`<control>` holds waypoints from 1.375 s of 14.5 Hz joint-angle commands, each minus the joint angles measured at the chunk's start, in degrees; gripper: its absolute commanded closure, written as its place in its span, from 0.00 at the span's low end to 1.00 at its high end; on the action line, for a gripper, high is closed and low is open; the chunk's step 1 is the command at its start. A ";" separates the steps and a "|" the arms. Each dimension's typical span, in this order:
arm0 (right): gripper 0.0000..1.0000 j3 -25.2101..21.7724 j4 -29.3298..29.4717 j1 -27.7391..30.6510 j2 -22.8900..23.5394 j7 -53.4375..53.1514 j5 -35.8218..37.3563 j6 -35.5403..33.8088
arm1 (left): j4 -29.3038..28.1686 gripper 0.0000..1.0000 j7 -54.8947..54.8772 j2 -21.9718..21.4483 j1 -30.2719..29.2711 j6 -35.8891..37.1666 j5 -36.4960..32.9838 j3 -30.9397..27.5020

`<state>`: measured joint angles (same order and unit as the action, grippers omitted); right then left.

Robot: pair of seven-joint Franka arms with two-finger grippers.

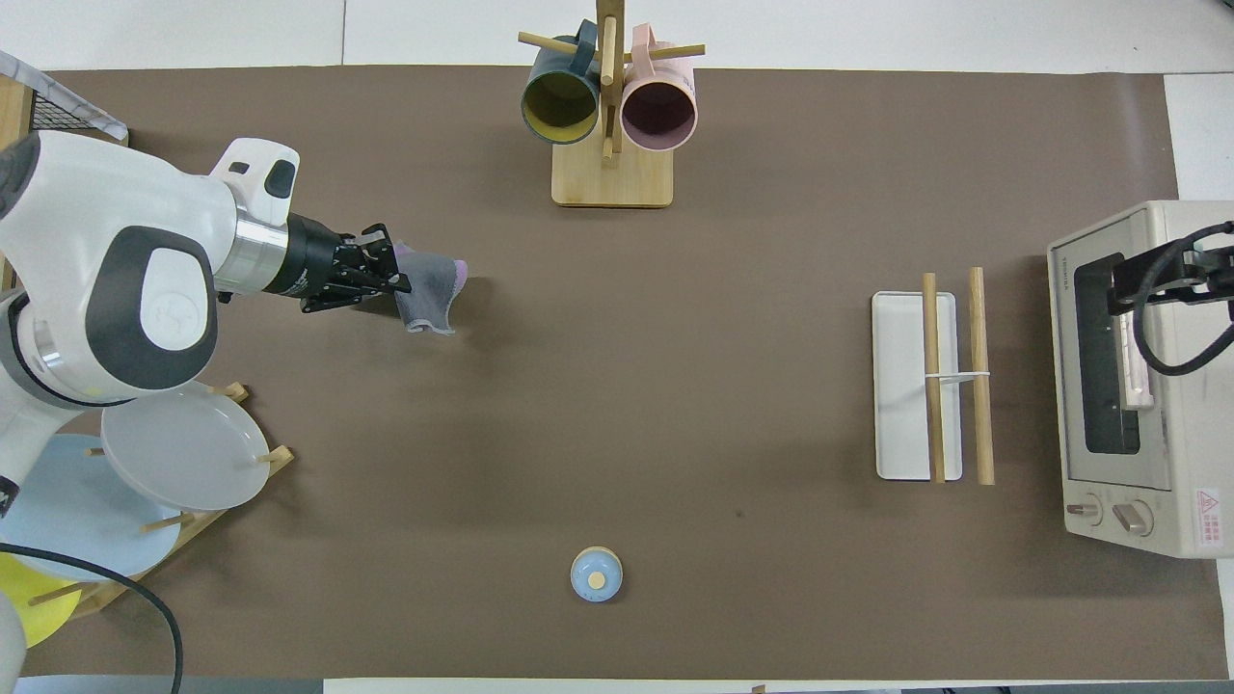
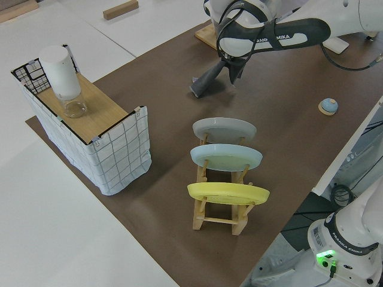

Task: Fold towel and hang on rack
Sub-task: 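Carry the towel with the left gripper while the right gripper approaches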

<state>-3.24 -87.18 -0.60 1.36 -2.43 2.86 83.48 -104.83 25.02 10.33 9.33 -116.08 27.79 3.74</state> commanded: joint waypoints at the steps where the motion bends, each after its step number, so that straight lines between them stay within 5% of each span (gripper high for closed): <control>1: 0.00 0.43 -0.97 1.04 -0.84 1.64 -1.37 0.54 | 5.77 1.00 12.81 0.31 1.04 5.16 -1.25 0.03; 11: 0.00 1.31 -2.46 0.08 -1.71 2.08 -1.71 -0.16 | 9.56 1.00 70.99 -8.83 1.22 1.23 5.43 10.39; 15: 0.00 1.31 -9.40 -0.27 -4.35 -2.47 -13.04 5.89 | 9.21 1.00 90.18 -9.71 3.50 -6.34 5.34 16.20; 20: 0.00 1.49 -8.80 -1.86 -4.18 -25.74 -28.15 4.86 | 5.08 1.00 97.58 -11.73 10.44 -14.51 5.43 16.29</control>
<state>-1.89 -94.31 -2.74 -1.23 -20.52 -20.49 88.09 -95.99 119.80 0.99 17.98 -126.91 32.27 20.70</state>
